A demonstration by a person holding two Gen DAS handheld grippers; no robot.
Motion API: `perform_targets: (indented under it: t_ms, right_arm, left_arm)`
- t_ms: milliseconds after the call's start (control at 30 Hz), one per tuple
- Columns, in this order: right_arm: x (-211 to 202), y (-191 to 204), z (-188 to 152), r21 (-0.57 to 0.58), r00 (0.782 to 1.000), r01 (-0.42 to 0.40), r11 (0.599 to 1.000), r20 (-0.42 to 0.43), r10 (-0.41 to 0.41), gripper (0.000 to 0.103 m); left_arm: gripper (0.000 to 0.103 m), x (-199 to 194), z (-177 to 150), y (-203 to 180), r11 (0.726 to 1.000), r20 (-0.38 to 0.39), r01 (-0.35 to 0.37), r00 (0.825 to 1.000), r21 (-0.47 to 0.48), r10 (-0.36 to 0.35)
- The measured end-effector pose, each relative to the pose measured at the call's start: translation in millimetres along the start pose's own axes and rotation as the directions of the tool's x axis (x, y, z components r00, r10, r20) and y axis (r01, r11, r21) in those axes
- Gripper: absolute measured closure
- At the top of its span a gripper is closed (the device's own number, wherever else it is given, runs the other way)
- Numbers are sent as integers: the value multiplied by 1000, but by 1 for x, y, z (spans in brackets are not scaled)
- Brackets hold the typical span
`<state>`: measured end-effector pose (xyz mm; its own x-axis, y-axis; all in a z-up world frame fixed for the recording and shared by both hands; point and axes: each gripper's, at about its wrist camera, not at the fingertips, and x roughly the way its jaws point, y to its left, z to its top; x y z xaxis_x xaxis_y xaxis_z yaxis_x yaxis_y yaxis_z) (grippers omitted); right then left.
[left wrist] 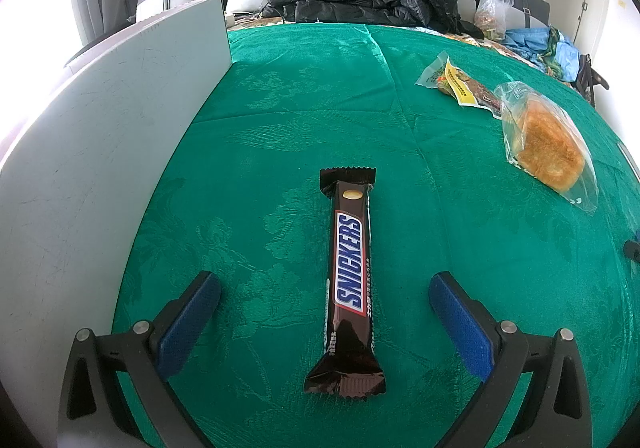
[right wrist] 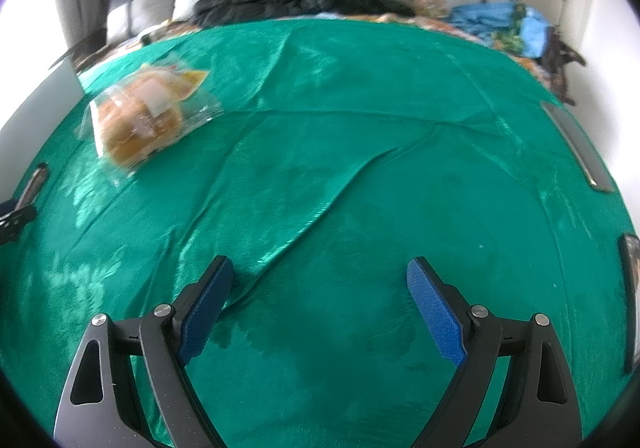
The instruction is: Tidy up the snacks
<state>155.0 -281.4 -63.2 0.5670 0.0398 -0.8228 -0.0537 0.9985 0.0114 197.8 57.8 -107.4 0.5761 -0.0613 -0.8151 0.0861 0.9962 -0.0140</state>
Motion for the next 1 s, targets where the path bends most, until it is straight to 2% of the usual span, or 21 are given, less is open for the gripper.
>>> perform_targets:
  t_ms: [67, 100, 200, 300, 367, 433, 500, 567, 633, 667, 733, 767, 833, 867, 900, 933, 967, 1000]
  right_arm:
    - [-2, 1, 17, -30, 995, -99, 995, -15, 99, 15]
    - [-11, 5, 32, -57, 988, -156, 986, 13, 157, 14]
    - [-27, 29, 76, -193, 962, -255, 948, 45, 268, 14]
    - [-20, 69, 113, -353, 932, -355, 866, -61, 357, 14]
    - [-4, 103, 126, -477, 927, -371, 797, -146, 344, 14]
    - [16, 129, 129, -564, 940, -340, 752, -190, 283, 14]
    - [44, 148, 130, -604, 948, -315, 732, -232, 217, 14]
    - [69, 157, 129, -613, 963, -255, 748, -232, 139, 13]
    - [84, 154, 128, -575, 959, -242, 781, -262, 105, 17]
    - [83, 149, 129, -521, 958, -247, 817, -256, 126, 21]
    - [75, 135, 128, -445, 950, -269, 854, -271, 158, 29]
    - [70, 131, 127, -420, 947, -274, 865, -274, 167, 30]
    - [46, 111, 120, -342, 942, -300, 891, -253, 220, 31]
    - [29, 97, 113, -283, 936, -326, 902, -230, 266, 31]
    - [12, 81, 104, -211, 927, -359, 909, -197, 320, 31]
    - [-2, 70, 98, -147, 918, -386, 911, -163, 362, 30]
    - [-11, 63, 91, -101, 911, -402, 910, -139, 387, 30]
    - [-23, 49, 78, -37, 904, -417, 908, -116, 411, 30]
  left_arm:
    - [0, 0, 0, 0, 1000, 0, 1, 1000, -1, -1]
    - [0, 0, 0, 0, 1000, 0, 0, 1000, 0, 0]
    - [0, 0, 0, 0, 1000, 0, 0, 1000, 0, 0]
    - [0, 0, 0, 1, 1000, 0, 0, 1000, 0, 0]
    - [0, 0, 0, 1, 1000, 0, 1, 1000, 0, -1]
    - [0, 0, 0, 1, 1000, 0, 1, 1000, -1, -1]
    - [0, 0, 0, 1, 1000, 0, 1, 1000, 0, -1]
    - [0, 0, 0, 1, 1000, 0, 1, 1000, 0, -1]
    - [0, 1, 0, 1, 1000, 0, 1, 1000, 0, -1]
    - [0, 1, 0, 1, 1000, 0, 2, 1000, 1, -2]
    - [0, -2, -1, -1, 1000, 0, 2, 1000, 2, -2]
    - [0, -1, 0, -1, 1000, -2, 7, 1000, 8, -7]
    - [1, -5, 3, 1, 999, -57, 30, 998, 25, -29]
    - [7, -8, 3, 3, 999, -70, 47, 997, 18, -45]
    - [21, -15, 2, 6, 996, -67, 87, 994, 5, -86]
    - [27, -18, 1, 7, 995, -68, 105, 992, 3, -104]
    - [44, -20, 2, 8, 995, -72, 104, 992, 6, -103]
    - [68, -22, 2, 9, 996, -74, 83, 994, 16, -81]
